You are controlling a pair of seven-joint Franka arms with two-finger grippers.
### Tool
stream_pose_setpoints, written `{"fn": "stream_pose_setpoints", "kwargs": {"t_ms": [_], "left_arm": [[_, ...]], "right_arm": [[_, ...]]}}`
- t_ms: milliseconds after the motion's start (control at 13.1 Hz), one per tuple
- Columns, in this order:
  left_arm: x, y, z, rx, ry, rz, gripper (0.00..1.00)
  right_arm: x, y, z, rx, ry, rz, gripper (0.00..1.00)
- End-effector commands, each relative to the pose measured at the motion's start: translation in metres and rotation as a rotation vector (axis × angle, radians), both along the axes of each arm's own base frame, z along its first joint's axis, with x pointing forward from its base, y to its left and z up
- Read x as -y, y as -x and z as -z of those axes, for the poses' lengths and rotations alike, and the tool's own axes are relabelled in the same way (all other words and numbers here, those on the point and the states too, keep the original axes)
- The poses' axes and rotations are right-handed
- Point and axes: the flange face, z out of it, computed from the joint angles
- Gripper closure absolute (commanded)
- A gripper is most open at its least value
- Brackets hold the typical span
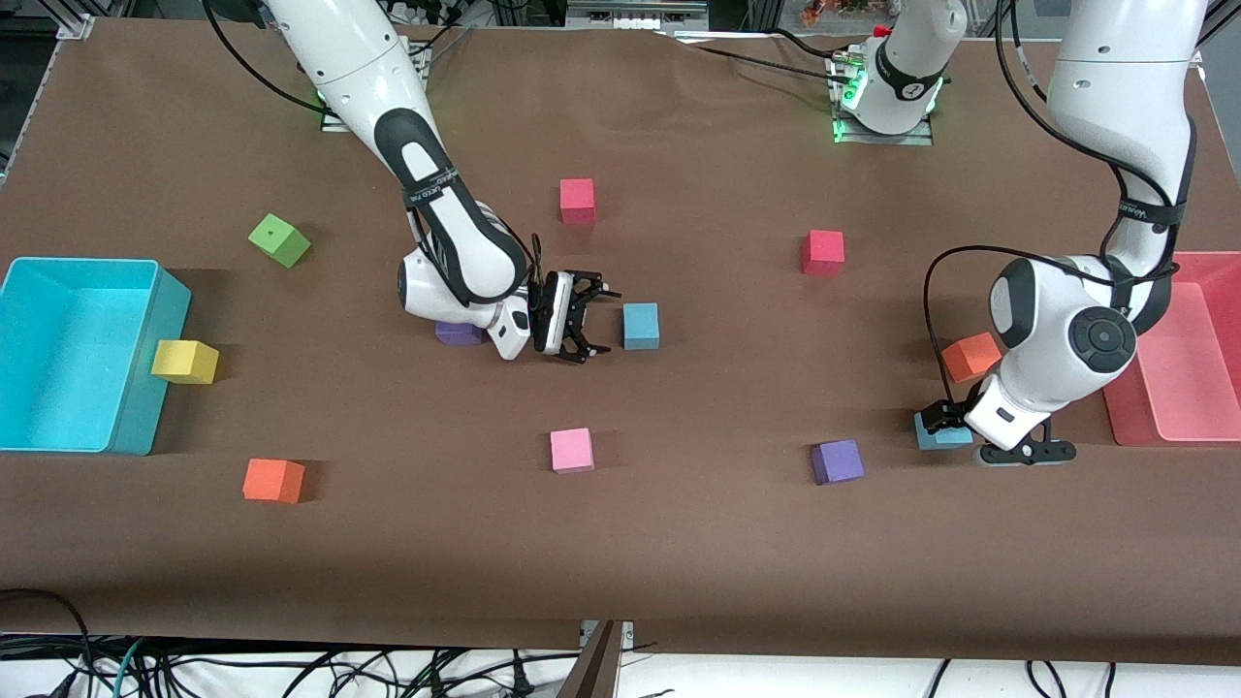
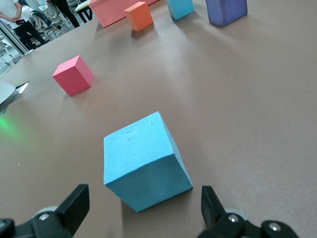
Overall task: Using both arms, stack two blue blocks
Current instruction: 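Grasp the second light-blue cube with the left gripper and lift it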
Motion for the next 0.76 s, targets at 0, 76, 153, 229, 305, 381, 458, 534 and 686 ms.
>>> {"fn": "stream_pose_setpoints", "kwargs": {"t_ms": [0, 76, 153, 229, 305, 381, 458, 534, 686], "left_arm": [[0.000, -0.004, 0.012, 0.010, -0.022, 0.022, 0.00], [0.000, -0.001, 0.015, 0.002, -0.022, 0.021, 0.00], [0.000, -0.001, 0.017, -0.001, -0.022, 0.021, 0.00], [-0.001, 0.001, 0.019, -0.005, -0.023, 0.020, 0.00], [-0.001, 0.001, 0.022, -0.010, -0.024, 0.027, 0.06], [-0.003, 0.002, 0.024, -0.013, -0.026, 0.028, 0.24], [-0.008, 0.002, 0.026, -0.016, -0.032, 0.023, 0.33], [-0.007, 0.002, 0.026, -0.018, -0.033, 0.025, 0.34], [-0.006, 0.003, 0.026, -0.019, -0.032, 0.026, 0.47]], "right_arm": [[-0.003, -0.004, 0.000, 0.018, -0.021, 0.003, 0.00], [-0.002, -0.005, 0.000, 0.018, -0.022, 0.002, 0.00], [-0.001, -0.005, 0.000, 0.019, -0.021, 0.002, 0.00], [-0.002, -0.004, 0.000, 0.016, -0.032, -0.007, 0.00], [-0.001, -0.003, 0.000, 0.018, -0.045, -0.021, 0.00], [0.002, -0.003, 0.001, 0.022, -0.050, -0.026, 0.00], [0.004, -0.004, 0.002, 0.031, -0.050, -0.030, 0.00], [0.005, -0.004, 0.003, 0.038, -0.050, -0.034, 0.00], [0.005, -0.003, 0.003, 0.036, -0.052, -0.035, 0.00]]}}
